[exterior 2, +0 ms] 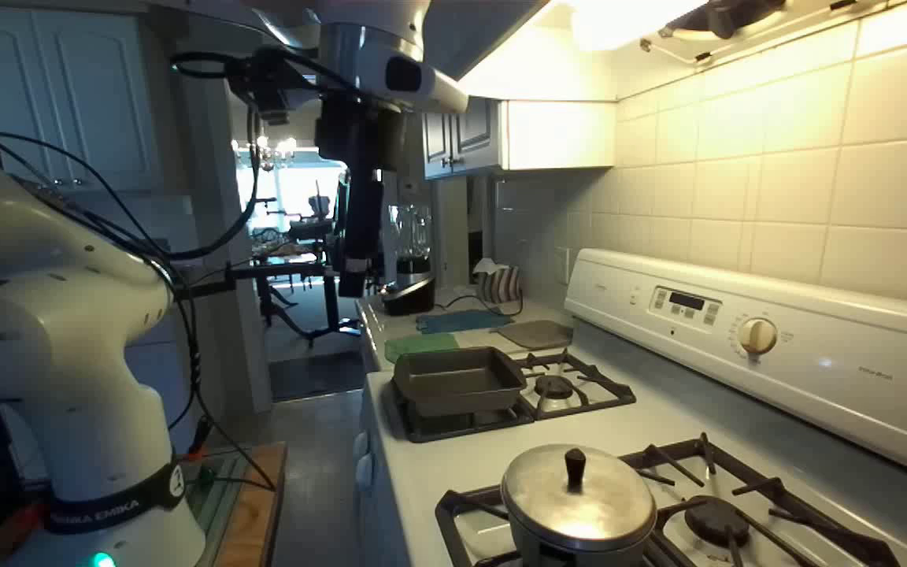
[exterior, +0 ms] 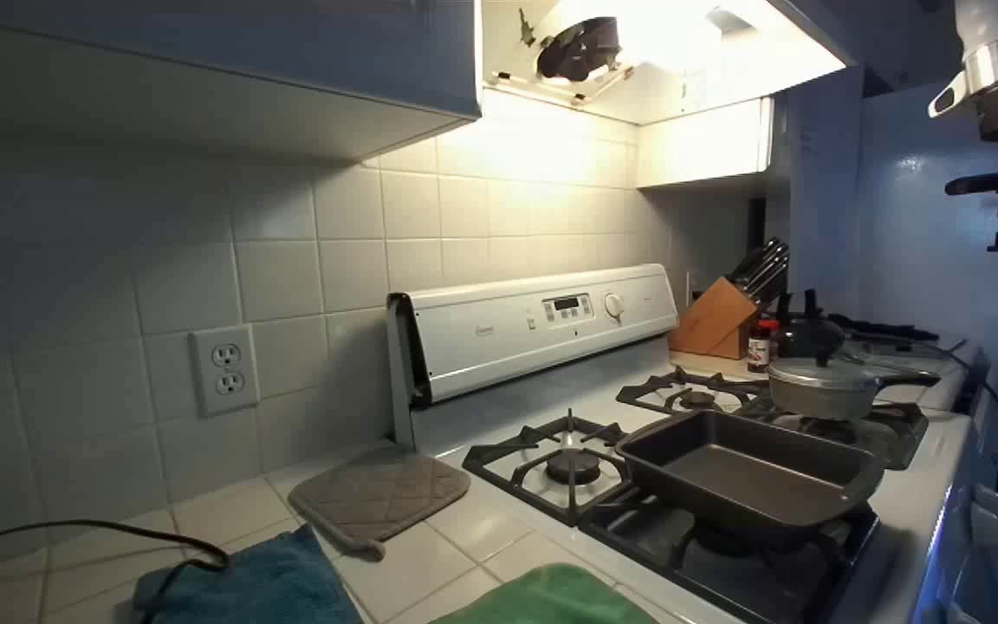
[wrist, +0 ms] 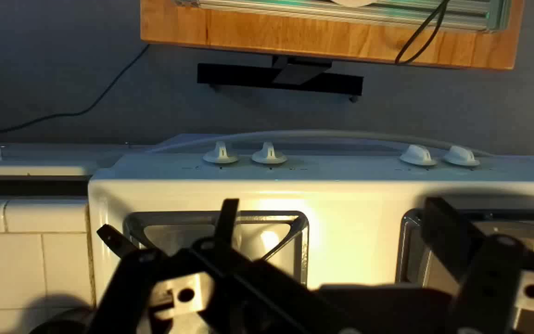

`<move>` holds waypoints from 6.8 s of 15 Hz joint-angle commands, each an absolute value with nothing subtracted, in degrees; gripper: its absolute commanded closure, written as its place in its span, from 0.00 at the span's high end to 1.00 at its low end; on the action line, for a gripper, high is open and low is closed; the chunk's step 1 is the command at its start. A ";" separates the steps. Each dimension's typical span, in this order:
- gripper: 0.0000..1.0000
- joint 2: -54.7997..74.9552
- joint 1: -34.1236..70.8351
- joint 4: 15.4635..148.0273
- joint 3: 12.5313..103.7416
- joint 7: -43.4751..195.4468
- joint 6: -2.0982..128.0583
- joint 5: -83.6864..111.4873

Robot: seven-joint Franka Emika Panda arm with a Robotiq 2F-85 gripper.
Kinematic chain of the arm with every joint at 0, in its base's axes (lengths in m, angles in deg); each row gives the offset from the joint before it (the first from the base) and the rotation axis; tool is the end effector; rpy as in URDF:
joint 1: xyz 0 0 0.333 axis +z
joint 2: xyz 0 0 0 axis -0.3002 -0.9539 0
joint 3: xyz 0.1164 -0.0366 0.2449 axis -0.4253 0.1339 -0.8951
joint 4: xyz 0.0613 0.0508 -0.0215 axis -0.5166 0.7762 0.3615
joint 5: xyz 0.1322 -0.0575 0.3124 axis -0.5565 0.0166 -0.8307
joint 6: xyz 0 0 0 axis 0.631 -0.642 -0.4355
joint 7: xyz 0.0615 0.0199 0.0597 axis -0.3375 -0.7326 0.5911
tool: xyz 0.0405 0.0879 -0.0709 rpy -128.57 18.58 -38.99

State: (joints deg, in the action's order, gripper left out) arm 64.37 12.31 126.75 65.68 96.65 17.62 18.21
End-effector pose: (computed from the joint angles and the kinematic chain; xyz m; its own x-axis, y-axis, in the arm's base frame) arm 0.2888 -0.1089 0.4861 0.9817 0.0568 -0.1816 0.0483 -0.9975 -0.0507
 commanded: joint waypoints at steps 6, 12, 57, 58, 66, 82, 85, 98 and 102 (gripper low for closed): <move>1.00 64.34 12.39 126.65 65.72 96.61 17.51 18.21; 1.00 64.34 12.39 126.65 65.72 96.61 17.52 18.21; 1.00 36.38 23.58 136.02 52.03 91.62 67.17 5.54; 1.00 36.29 23.55 136.02 52.03 91.62 67.17 5.55; 1.00 37.57 22.93 137.99 52.46 90.42 71.67 4.71; 1.00 26.48 25.38 137.51 49.30 91.60 84.22 3.66; 0.86 23.78 25.05 137.03 48.38 90.57 86.37 5.04; 0.00 19.00 23.76 135.10 48.17 88.72 92.24 5.95; 0.02 18.90 22.75 134.16 48.54 88.01 92.64 5.03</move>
State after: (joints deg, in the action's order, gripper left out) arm 20.51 23.86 135.47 48.49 89.51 91.08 4.57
